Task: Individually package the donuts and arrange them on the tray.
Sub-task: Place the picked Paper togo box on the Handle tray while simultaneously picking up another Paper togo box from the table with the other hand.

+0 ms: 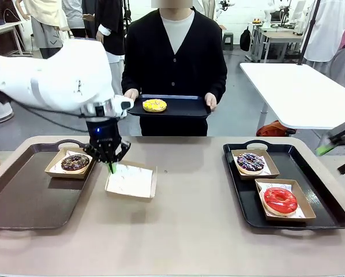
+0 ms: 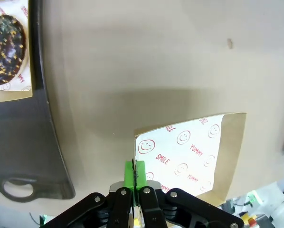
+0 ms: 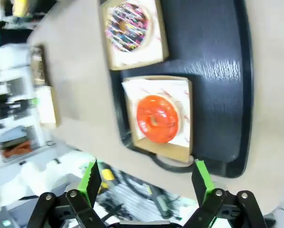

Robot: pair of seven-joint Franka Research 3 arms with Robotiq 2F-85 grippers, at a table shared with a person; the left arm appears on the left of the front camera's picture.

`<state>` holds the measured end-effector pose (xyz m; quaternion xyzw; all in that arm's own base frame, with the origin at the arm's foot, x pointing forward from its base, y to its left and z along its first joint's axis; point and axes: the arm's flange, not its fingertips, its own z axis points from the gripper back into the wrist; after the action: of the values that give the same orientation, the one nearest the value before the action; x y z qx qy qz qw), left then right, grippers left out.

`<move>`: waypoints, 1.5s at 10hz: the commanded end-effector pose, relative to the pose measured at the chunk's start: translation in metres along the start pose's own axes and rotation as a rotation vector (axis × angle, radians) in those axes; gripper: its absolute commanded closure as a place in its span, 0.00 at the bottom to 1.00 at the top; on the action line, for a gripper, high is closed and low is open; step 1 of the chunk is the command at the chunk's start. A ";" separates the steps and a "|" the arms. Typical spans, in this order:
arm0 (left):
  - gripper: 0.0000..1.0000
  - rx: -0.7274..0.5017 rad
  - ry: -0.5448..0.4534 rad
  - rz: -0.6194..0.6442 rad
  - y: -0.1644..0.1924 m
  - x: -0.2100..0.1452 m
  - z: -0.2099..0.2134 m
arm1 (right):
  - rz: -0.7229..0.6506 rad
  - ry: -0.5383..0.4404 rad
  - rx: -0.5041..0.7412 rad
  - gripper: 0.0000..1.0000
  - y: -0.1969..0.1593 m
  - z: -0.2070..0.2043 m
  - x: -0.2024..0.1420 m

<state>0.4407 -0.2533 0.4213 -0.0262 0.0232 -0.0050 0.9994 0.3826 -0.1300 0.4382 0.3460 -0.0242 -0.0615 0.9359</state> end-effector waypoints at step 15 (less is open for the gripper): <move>1.00 -0.041 0.017 0.059 -0.036 0.123 0.084 | -0.032 -0.036 0.639 0.00 -0.144 0.066 -0.031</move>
<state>0.5625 -0.2808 0.4978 -0.0571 0.0318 0.0196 0.9977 0.3292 -0.2766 0.3908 0.6249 -0.0435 -0.0699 0.7763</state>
